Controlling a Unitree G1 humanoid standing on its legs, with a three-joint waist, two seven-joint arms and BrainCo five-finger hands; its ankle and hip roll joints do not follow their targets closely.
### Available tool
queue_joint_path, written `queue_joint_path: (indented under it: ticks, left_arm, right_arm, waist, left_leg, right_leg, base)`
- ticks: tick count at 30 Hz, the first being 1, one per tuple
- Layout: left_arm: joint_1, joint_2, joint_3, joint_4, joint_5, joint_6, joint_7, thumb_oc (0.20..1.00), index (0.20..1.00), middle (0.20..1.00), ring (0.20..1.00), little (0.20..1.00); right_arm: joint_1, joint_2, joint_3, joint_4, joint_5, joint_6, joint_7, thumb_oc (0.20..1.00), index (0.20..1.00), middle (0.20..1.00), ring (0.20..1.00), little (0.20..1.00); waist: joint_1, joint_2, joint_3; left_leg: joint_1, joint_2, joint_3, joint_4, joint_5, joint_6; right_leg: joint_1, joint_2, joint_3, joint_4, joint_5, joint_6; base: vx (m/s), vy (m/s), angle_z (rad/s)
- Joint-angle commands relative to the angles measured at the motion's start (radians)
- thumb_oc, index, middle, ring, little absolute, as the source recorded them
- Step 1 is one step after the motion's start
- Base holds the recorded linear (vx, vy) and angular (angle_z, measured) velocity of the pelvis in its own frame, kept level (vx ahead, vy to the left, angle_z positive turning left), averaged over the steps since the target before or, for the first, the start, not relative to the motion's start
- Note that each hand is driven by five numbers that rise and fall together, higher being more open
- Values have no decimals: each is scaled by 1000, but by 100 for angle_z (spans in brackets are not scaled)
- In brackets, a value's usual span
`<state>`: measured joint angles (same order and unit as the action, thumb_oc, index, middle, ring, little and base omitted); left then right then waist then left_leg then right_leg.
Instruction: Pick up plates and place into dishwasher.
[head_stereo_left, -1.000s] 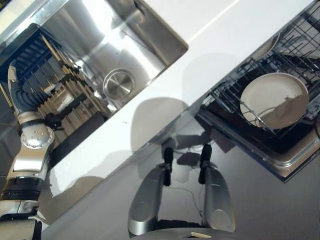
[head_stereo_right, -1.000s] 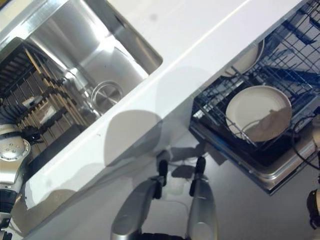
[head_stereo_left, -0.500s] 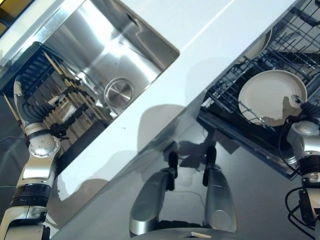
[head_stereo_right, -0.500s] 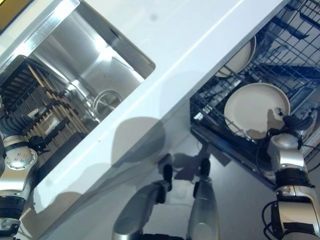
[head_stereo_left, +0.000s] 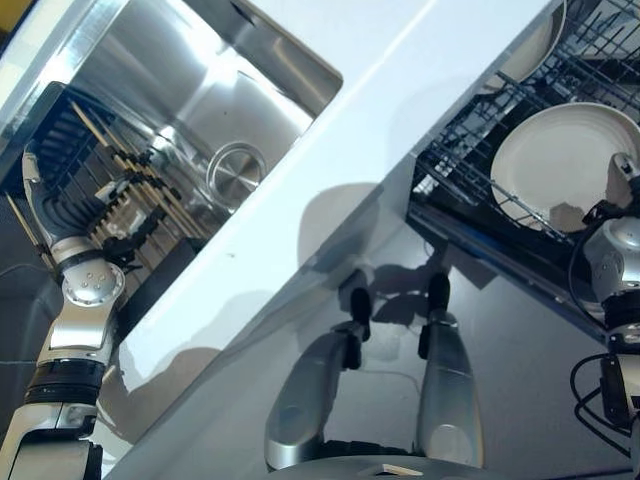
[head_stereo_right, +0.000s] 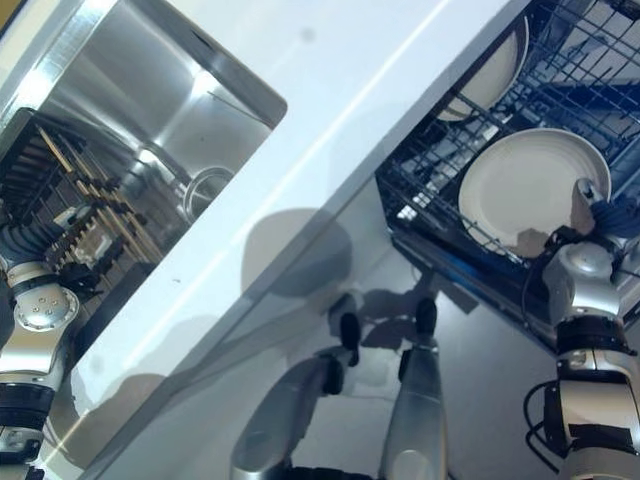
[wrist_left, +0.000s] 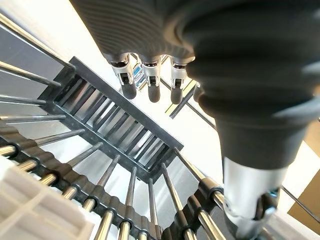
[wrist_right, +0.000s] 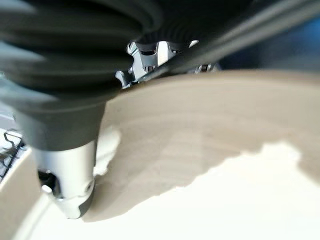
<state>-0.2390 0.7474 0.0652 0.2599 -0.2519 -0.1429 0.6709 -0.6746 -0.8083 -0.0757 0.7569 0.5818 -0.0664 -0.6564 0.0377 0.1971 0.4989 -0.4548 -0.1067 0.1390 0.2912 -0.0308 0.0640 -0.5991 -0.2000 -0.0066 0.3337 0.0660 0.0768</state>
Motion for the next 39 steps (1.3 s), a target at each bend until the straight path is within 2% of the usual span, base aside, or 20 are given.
queue_joint_path:
  ticks: [1,5,9,14,18,26,39]
  left_arm:
    - [37,-168,-124,-53,5,-11,25,1000,1000,1000,1000,1000]
    - [41,-173,-137,-85,1,4,33,1000,1000,1000,1000,1000]
    - [51,-180,-135,-103,-13,11,32,1000,1000,1000,1000,1000]
    - [52,-187,-137,-119,-12,31,25,1000,1000,1000,1000,1000]
    - [58,-191,-140,-129,-13,35,26,1000,1000,1000,1000,1000]
    - [101,-207,-133,-122,-9,1,12,1000,1000,1000,1000,1000]
    - [154,-184,-106,-142,-16,-26,-32,1000,1000,1000,1000,1000]
  right_arm:
    - [-78,-11,64,34,104,-8,150,1000,1000,1000,1000,1000]
    - [-118,-8,96,18,139,-9,280,1000,1000,1000,1000,1000]
    - [-152,9,133,3,204,-4,464,1000,1000,1000,1000,1000]
    - [-171,59,167,-31,292,5,668,1000,1000,1000,1000,1000]
    - [-180,95,197,-72,324,-5,753,1000,1000,1000,1000,1000]
    - [-188,161,232,-195,396,-9,903,1000,1000,1000,1000,1000]
    - [-253,224,342,-327,386,53,1038,1000,1000,1000,1000,1000]
  waist:
    - [-23,44,21]
    - [-17,59,21]
    - [-8,71,21]
    - [5,70,21]
    - [17,72,21]
    - [39,73,21]
    - [89,66,21]
  left_leg:
    - [-105,31,-57,123,-37,-52]
    - [-116,27,-58,112,-27,-56]
    - [-117,23,-62,107,-21,-61]
    - [-124,22,-65,106,-13,-63]
    - [-123,21,-68,97,-6,-65]
    - [-116,19,-81,83,5,-65]
    - [-99,19,-111,68,11,-60]
  right_leg:
    - [-13,27,-16,-62,-21,-8]
    - [-30,28,-13,-62,-23,-13]
    - [-38,24,-16,-56,-29,-17]
    - [-46,21,-26,-49,-33,-23]
    - [-44,18,-37,-50,-35,-25]
    - [-37,12,-59,-46,-43,-26]
    - [-3,9,-103,-52,-55,-25]
  base:
    - [10,10,-3]
    - [20,28,-6]
    - [31,47,-7]
    - [20,21,0]
    - [23,28,1]
    - [32,35,5]
    - [8,-14,7]
